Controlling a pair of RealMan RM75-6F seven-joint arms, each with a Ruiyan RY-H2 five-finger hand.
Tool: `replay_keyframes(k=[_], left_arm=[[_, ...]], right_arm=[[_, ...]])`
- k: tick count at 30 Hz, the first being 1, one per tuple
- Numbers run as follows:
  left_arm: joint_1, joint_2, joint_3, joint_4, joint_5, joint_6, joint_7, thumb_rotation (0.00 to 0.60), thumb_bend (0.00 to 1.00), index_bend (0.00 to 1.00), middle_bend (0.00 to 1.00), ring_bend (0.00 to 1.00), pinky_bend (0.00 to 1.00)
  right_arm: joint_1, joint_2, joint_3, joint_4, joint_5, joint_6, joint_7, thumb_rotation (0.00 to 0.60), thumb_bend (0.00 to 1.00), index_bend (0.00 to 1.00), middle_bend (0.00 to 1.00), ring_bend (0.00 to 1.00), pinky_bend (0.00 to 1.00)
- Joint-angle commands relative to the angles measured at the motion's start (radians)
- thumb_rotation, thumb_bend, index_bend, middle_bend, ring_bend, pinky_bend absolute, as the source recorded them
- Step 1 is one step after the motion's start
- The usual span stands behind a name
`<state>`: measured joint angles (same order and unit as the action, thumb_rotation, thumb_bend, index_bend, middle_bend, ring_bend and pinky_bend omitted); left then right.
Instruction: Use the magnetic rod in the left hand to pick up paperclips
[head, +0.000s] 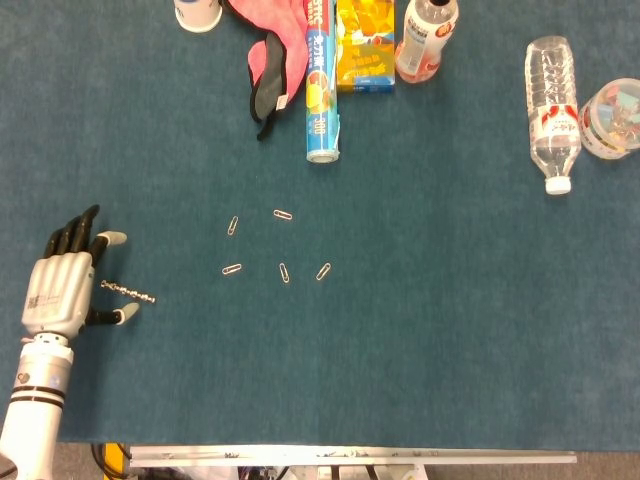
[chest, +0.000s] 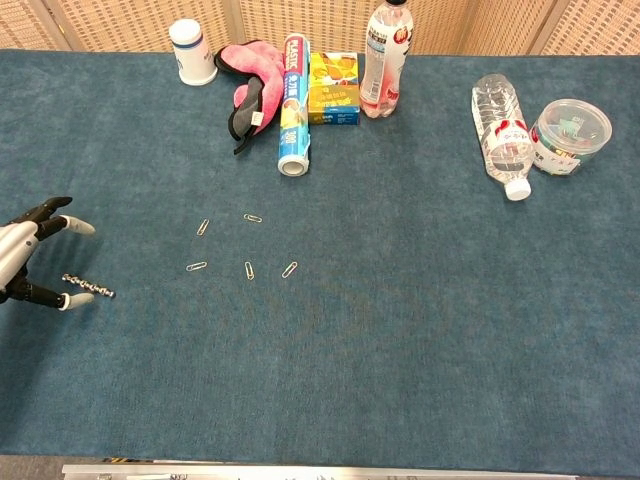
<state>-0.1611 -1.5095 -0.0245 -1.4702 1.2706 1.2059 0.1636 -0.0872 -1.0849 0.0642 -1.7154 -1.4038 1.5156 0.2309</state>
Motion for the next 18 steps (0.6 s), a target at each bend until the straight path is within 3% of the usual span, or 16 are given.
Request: replay_keyframes(k=[1, 18], left_arm=[[-0.006, -0.007, -0.004, 0.009, -0.007, -0.008, -0.001, 0.600, 0.02, 0.24, 0.00, 0.00, 0.07], [-0.063, -0.040, -0.055, 0.057, -0.064, -0.060, 0.023, 0.600, 0.02, 0.24, 0.00, 0.00, 0.07]], right_arm=[[-0.001, 0.000, 0.000, 0.000, 0.001, 0.000, 0.001, 0.600, 0.31, 0.60, 0.45, 0.37, 0.54], [0.002, -0.002, 0.000, 0.008, 0.002, -0.009, 0.008, 0.600, 0.31, 0.60, 0.45, 0.37, 0.54]])
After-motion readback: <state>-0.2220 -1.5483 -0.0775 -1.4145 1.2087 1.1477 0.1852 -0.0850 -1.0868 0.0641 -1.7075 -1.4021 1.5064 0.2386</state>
